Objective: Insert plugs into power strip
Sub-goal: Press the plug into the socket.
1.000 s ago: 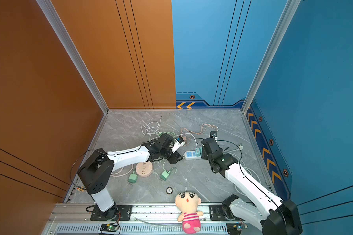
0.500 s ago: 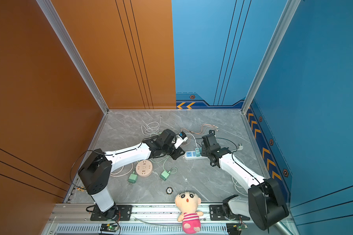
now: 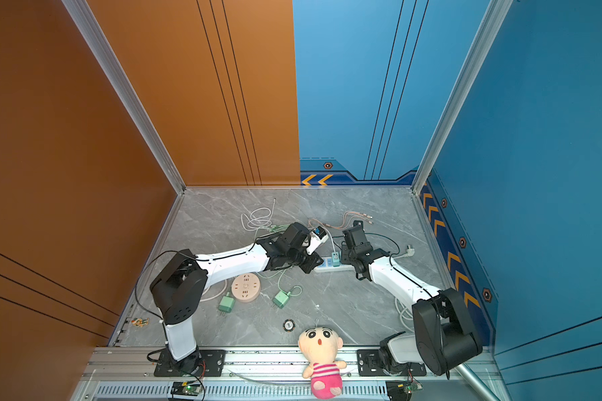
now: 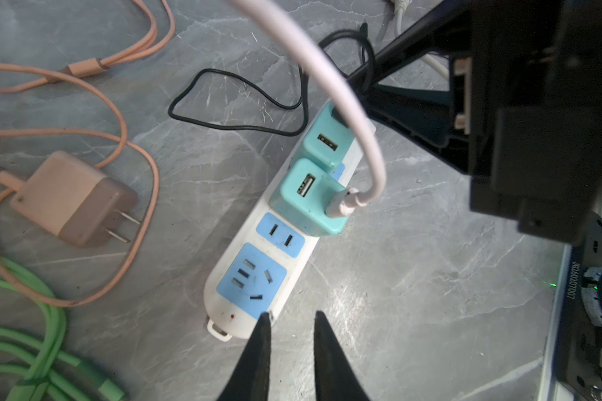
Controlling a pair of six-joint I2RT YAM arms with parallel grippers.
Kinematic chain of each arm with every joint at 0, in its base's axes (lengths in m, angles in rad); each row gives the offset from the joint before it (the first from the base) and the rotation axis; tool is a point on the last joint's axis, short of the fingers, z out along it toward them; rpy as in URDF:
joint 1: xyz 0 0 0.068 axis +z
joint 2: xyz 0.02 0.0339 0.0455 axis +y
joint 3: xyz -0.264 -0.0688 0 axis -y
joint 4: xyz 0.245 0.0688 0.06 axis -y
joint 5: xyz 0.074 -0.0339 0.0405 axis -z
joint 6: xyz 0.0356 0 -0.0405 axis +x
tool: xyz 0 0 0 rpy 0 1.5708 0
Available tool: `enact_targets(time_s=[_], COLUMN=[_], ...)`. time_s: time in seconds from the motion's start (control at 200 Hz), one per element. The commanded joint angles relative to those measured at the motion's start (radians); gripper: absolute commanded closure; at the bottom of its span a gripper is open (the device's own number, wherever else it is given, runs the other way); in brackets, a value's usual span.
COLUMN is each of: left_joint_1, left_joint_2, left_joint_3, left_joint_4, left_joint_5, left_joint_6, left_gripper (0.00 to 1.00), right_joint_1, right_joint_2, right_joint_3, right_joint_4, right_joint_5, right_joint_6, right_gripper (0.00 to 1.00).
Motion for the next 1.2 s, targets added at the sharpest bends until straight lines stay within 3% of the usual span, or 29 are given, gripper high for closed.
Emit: enact_targets(time_s=[0.0, 0.255, 0.616, 0.941, 1.196], left_joint_1=[-0.006, -0.016, -0.031, -0.043, -0.048], left_joint_2=[0.027, 0.082, 0.153, 0.115, 0.136], left_joint_3=[0.041, 0.104, 0.154, 0.109, 0.124], left_joint_4=[0.003, 0.028, 0.080, 0.149, 0.147], left_joint_5=[-0.027, -0.117, -0.063, -0.124, -0.101], left_joint_6=[-0.024, -0.080, -0.118, -0.134, -0.140], left_gripper=[0.77, 0.86, 0.87, 0.89, 0.89], right_joint_1=[-0.002, -0.010, -0.065, -0.073, -0.072], right_joint_2=[0.005, -0.040, -0.165, -0.165, -0.163], right_joint_3=[0.017, 0.005, -0.022, -0.026, -0.029], right_joint_4=[0.021, -0.004, -0.043, -0.049, -0.051], right_joint_5=[-0.025, 0.002, 0.005, -0.010, -0.019], right_joint_6=[-0.004, 0.001, 0.006, 0.011, 0.015], right_gripper=[0.89, 0.88, 0.87, 0.86, 0.86])
